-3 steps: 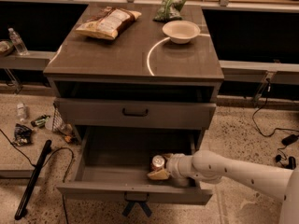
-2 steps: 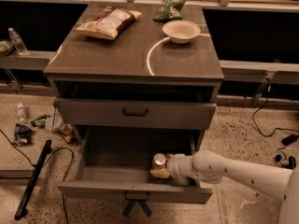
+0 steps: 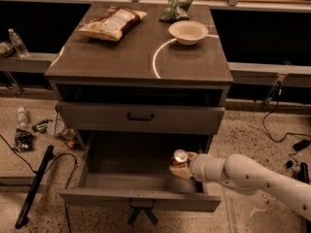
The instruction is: Pick coke can from middle drawer and place on counter
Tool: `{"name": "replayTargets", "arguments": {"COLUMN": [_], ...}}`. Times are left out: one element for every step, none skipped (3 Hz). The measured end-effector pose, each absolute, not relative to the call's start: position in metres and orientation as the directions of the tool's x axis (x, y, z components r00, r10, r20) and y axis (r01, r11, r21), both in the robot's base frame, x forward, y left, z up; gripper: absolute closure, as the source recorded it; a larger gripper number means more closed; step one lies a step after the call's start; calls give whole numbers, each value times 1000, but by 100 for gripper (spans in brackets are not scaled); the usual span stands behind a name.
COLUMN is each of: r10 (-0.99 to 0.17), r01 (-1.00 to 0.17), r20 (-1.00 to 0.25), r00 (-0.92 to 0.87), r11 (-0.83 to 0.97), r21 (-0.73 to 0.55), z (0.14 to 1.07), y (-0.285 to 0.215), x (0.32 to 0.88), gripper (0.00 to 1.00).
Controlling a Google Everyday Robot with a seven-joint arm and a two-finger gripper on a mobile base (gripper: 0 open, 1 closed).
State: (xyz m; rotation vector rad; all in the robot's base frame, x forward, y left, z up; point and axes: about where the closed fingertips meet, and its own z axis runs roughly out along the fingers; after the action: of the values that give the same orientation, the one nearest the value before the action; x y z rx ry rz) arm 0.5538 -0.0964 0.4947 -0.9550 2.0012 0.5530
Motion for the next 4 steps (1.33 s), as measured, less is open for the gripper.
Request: {"name": "replayTargets", "arguments": {"r10": [-407,-411,-428,-428], "r01": [-777,-803,-842,-842], "r20": [-841,-844,-836,-836], "r00": [-356,-344,-345,-345], "r11": [629,595,535,535], "r21": [24,38,74,74], "z": [580,656,658,658], "y": [-127,-135,-123,-123], "x": [544,541,523,523], "gripper": [100,100,100,100]}}
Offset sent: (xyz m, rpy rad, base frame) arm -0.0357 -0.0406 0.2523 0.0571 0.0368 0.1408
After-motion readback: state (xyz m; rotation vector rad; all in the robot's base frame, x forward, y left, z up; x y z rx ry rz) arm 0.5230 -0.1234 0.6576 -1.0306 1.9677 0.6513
